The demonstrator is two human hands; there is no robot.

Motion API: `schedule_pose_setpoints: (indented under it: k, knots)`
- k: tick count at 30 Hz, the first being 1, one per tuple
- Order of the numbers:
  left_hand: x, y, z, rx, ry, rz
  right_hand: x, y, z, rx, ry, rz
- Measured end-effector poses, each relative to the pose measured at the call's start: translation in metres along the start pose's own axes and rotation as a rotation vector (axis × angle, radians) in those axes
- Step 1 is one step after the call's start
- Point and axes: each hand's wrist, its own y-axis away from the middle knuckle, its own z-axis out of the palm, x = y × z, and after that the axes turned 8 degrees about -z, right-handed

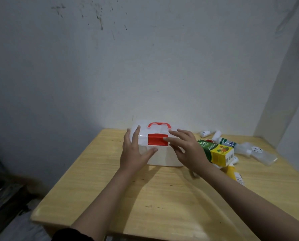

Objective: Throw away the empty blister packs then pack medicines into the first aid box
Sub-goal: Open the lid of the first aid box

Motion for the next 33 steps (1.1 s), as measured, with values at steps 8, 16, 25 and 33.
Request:
schedule_pose_setpoints:
  k: [8, 16, 25, 33]
  knots:
    - [0.007, 0.001, -0.007, 0.037, 0.039, -0.029, 0.010, -0.015, -0.013, -0.066, 0.094, -0.118]
    - [0.011, 0.001, -0.006, 0.008, 0.056, -0.122, 0.023, -0.059, -0.029, 0.034, 0.012, -0.024]
    - [0.004, -0.024, 0.009, -0.058, 0.004, -0.138, 0.061, -0.133, -0.036, -0.114, -0.042, 0.070]
    - [-0.002, -0.036, 0.023, 0.044, 0.116, -0.095, 0.103, -0.165, -0.013, -0.099, 0.056, 0.215]
